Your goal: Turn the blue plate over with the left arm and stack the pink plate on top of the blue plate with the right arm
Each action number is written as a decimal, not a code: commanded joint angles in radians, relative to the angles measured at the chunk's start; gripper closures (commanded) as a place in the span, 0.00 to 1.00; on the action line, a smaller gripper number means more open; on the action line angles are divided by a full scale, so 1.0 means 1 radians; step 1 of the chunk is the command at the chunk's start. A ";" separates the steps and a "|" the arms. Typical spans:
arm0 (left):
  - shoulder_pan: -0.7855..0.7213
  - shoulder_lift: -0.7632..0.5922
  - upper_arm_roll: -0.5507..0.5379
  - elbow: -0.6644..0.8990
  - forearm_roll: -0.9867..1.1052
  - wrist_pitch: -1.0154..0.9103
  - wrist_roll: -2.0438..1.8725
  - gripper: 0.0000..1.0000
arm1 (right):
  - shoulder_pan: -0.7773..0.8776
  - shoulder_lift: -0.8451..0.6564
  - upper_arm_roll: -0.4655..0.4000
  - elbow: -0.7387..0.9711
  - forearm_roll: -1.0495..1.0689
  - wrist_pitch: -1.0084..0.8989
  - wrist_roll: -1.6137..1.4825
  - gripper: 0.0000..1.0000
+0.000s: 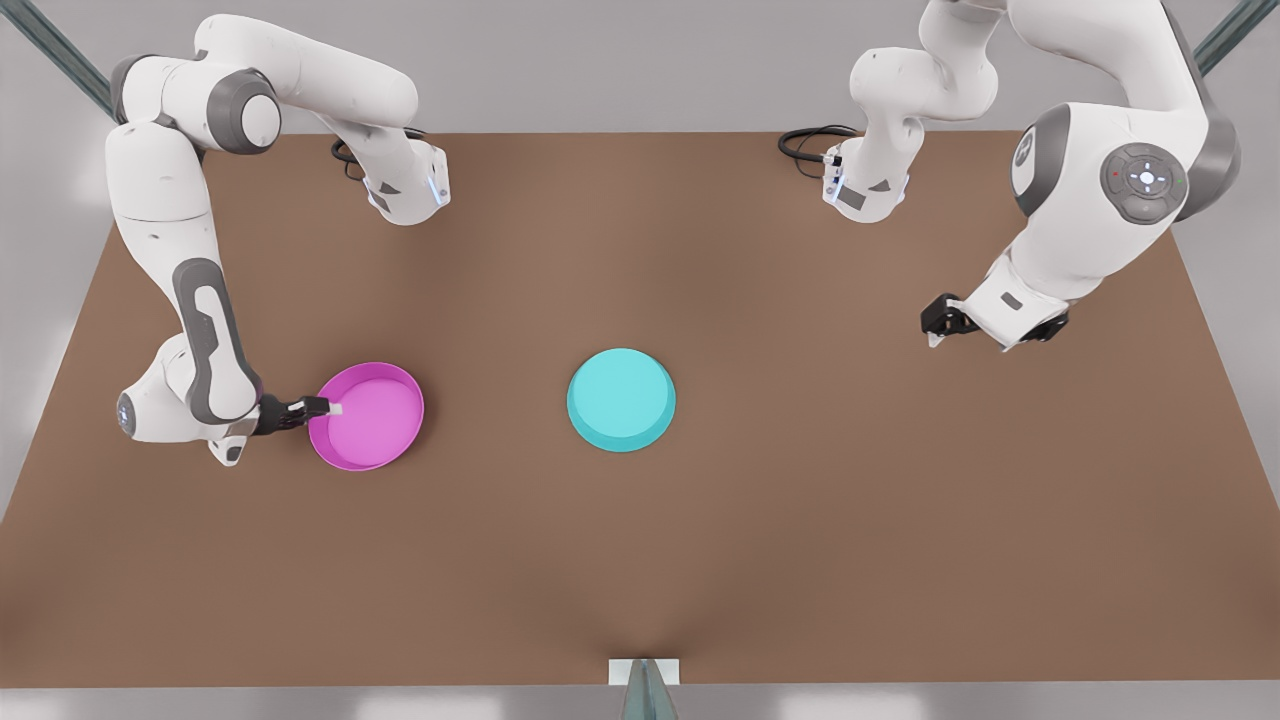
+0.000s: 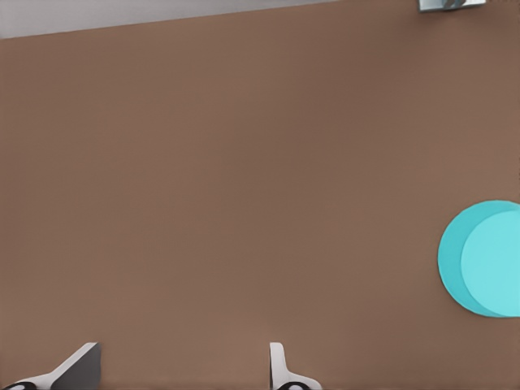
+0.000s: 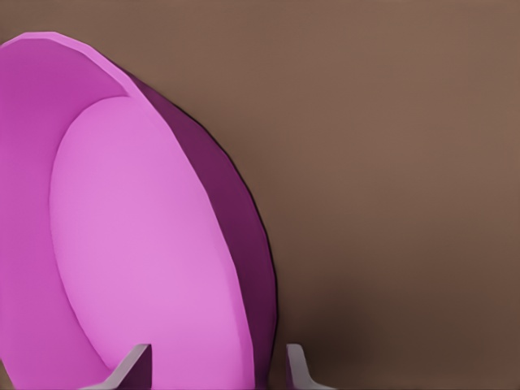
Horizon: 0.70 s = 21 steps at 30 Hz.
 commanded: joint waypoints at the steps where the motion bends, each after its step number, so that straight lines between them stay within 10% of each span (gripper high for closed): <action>1: -0.001 0.000 0.000 0.000 0.000 0.000 0.000 0.00 | 0.000 0.000 -0.001 0.000 0.000 0.000 0.000 0.44; 21: -0.001 -0.009 -0.002 -0.008 0.000 -0.003 0.002 0.00 | -0.002 0.008 -0.001 0.008 -0.003 0.000 -0.009 0.54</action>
